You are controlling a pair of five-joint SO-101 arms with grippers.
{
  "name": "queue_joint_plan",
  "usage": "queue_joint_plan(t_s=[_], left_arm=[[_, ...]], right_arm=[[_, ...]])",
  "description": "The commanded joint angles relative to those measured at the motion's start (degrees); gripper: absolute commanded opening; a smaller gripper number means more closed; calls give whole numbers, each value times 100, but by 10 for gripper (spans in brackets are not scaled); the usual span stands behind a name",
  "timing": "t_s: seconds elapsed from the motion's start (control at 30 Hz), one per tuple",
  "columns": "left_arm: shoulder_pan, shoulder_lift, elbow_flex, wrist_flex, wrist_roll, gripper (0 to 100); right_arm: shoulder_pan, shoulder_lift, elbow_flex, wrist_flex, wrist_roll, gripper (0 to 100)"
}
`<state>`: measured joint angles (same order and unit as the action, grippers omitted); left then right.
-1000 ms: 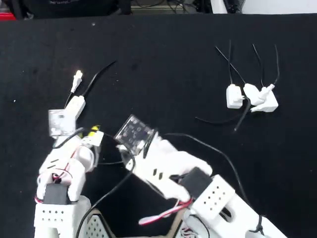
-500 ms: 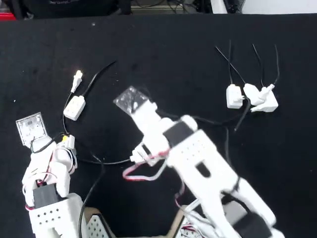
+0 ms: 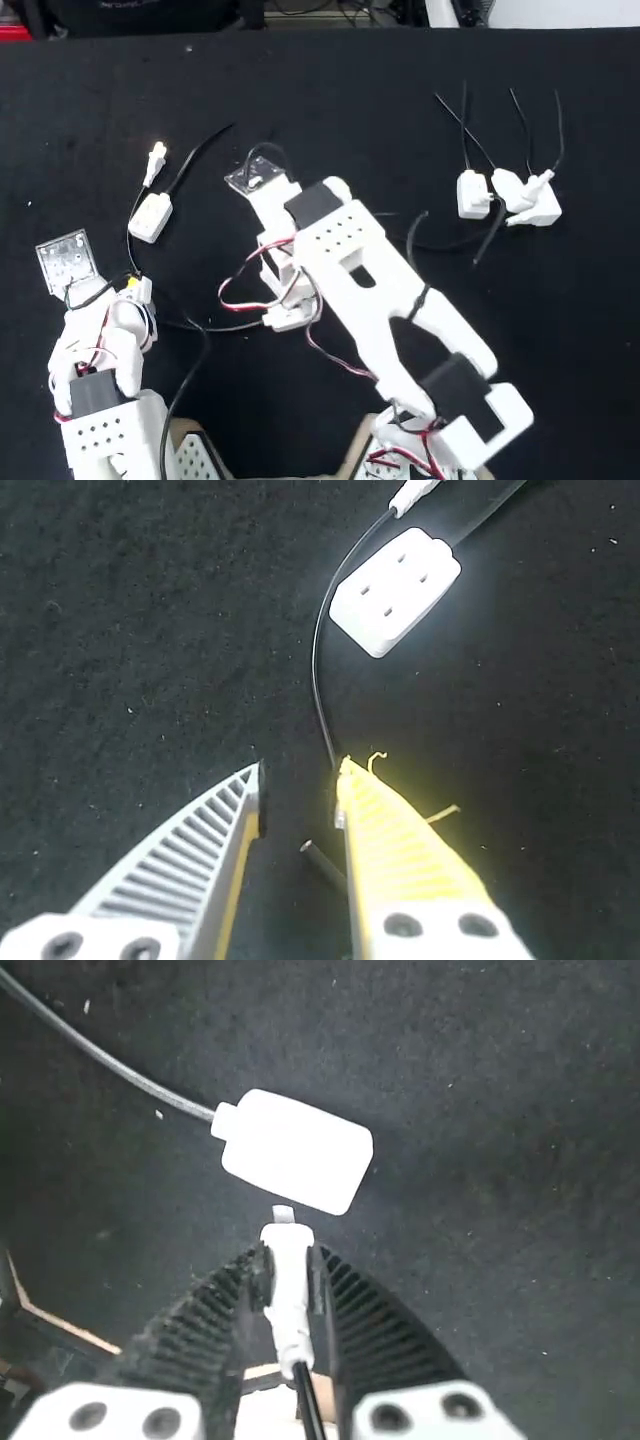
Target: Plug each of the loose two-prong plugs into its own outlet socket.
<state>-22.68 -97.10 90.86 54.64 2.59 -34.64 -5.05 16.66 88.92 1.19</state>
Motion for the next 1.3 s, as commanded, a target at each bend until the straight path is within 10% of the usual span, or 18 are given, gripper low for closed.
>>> queue_joint_plan(t_s=[0.0, 1.27], left_arm=[[-48, -18, -57, -114, -62, 130], [-101, -18, -75, -97, -62, 130]], right_arm=[[202, 84, -453, 53, -167, 11], [536, 734, -356, -387, 114, 11]])
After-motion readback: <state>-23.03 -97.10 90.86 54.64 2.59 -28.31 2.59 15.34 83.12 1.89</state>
